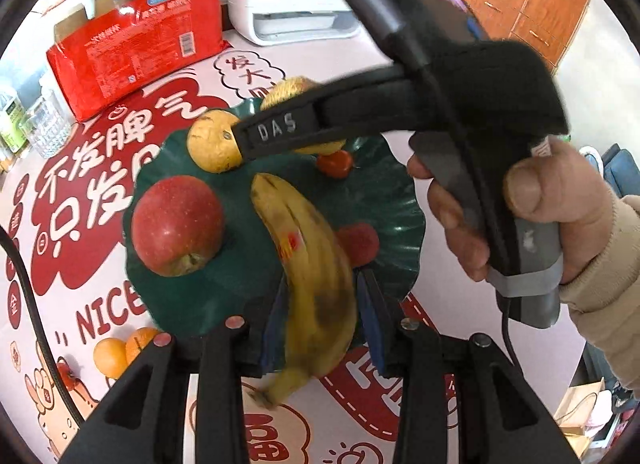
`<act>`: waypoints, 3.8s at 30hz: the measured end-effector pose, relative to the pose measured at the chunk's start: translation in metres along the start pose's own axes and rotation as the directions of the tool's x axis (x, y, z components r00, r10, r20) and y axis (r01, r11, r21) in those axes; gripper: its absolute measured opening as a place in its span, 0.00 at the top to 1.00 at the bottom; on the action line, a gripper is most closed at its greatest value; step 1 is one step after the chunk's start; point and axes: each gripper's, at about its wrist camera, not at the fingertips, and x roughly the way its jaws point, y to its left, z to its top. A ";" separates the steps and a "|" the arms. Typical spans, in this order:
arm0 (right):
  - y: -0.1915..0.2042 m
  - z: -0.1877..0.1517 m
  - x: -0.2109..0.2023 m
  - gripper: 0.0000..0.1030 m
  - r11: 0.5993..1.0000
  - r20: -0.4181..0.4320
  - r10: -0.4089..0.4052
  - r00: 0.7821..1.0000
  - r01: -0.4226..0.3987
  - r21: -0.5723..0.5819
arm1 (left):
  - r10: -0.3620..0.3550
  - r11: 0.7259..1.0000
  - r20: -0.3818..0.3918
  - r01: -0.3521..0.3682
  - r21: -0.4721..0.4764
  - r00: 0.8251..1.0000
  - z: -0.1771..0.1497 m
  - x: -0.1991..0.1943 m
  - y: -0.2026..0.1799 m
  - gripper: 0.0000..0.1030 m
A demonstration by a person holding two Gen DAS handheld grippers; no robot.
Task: Organize fruits
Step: 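Open the left tool releasing the banana while the right tool releases the pear on the plate, then move the left tool to the small red apple while the right tool moves to an orange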
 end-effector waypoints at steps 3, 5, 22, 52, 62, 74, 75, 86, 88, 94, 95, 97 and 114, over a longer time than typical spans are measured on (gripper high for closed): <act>0.003 0.001 0.004 0.27 1.000 -0.016 0.010 1.000 -0.010 -0.008 | 0.033 0.999 0.024 -0.032 -0.021 0.999 0.002 -0.009 0.006 0.37; 0.006 0.000 0.007 0.26 1.000 -0.032 0.015 0.999 -0.015 -0.015 | 0.043 0.998 0.031 -0.042 -0.038 0.999 0.002 -0.014 0.011 0.33; 0.017 -0.014 -0.018 0.26 0.999 0.015 -0.021 1.000 0.021 -0.036 | 0.104 0.971 0.015 -0.098 -0.216 0.994 -0.011 -0.040 0.061 0.24; 0.068 -0.061 -0.093 0.26 1.000 0.071 -0.019 0.997 0.019 -0.002 | 0.124 0.957 0.073 -0.100 -0.271 0.990 -0.050 -0.112 0.095 0.23; 0.100 -0.079 -0.110 0.26 1.000 0.075 0.004 0.997 -0.004 -0.005 | 0.173 0.933 0.065 -0.143 -0.330 0.983 -0.070 -0.136 0.143 0.21; 0.146 -0.087 -0.124 0.26 0.991 0.122 0.025 0.992 -0.009 -0.132 | 0.204 0.934 0.101 -0.163 -0.318 0.974 -0.064 -0.156 0.172 0.21; 0.151 -0.088 -0.126 0.26 0.989 0.132 0.025 0.991 -0.005 -0.151 | 0.211 0.935 0.107 -0.168 -0.312 0.972 -0.063 -0.157 0.173 0.21; 0.186 -0.098 -0.113 0.27 0.965 0.112 0.077 0.991 -0.046 -0.259 | 0.184 0.934 0.016 -0.170 -0.313 0.983 -0.086 -0.126 0.177 0.18; 0.188 -0.101 -0.106 0.31 0.961 0.090 0.089 0.992 -0.062 -0.269 | 0.166 0.929 -0.009 -0.160 -0.334 0.986 -0.095 -0.114 0.177 0.18; 0.188 -0.108 -0.079 0.39 0.954 0.061 0.071 0.996 -0.049 -0.297 | 0.125 0.907 -0.056 -0.137 -0.397 0.991 -0.118 -0.084 0.179 0.20; 0.189 -0.110 -0.076 0.40 0.951 0.068 0.060 0.996 -0.036 -0.307 | 0.120 0.904 -0.059 -0.134 -0.406 0.991 -0.120 -0.080 0.178 0.20; 0.192 -0.112 -0.071 0.40 0.943 0.093 0.042 0.995 -0.009 -0.331 | 0.119 0.899 -0.060 -0.134 -0.417 0.991 -0.124 -0.076 0.178 0.21; 0.225 -0.127 -0.033 0.43 0.810 0.226 -0.042 0.973 0.166 -0.563 | 0.103 0.899 -0.056 -0.117 -0.422 0.993 -0.125 -0.057 0.170 0.49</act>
